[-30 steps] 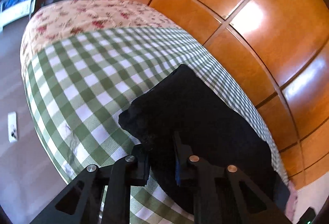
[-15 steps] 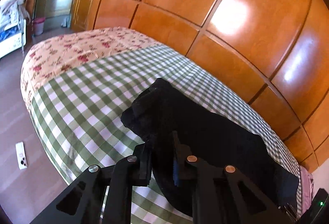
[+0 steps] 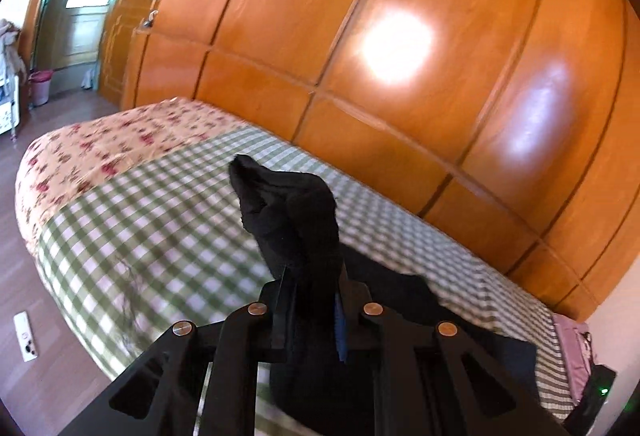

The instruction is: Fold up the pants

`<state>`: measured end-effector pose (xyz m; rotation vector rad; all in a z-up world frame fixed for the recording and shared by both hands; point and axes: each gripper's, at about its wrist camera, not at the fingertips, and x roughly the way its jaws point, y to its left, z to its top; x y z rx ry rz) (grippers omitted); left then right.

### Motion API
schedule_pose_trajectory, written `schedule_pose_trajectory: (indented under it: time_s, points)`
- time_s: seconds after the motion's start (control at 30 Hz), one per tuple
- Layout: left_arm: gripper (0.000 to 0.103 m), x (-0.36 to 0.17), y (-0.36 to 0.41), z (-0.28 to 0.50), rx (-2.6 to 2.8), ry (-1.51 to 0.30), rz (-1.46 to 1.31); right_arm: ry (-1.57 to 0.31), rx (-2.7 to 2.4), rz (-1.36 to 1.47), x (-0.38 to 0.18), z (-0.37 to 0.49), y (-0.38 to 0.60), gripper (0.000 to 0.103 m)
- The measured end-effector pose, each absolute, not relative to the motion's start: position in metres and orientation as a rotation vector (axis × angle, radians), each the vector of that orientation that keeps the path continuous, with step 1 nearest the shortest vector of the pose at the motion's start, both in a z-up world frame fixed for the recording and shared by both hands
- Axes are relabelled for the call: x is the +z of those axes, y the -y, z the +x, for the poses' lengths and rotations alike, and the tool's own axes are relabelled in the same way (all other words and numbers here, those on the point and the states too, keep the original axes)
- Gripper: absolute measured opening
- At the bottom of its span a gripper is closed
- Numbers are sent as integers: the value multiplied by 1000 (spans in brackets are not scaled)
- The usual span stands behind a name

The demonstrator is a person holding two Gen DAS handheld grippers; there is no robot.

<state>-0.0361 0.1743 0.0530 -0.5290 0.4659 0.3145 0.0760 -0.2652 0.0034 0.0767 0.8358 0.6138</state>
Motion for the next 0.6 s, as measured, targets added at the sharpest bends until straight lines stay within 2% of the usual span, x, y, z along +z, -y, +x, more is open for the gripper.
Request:
schedule_pose_trajectory:
  time_s: [0.33,0.6]
  points:
    - [14,101,-96,-26,23,-372,-385,-819,552,203,9,79,321,51]
    - [14,114,-14,-14,-248,-357,-246,-793,448,335,14,86,379,51]
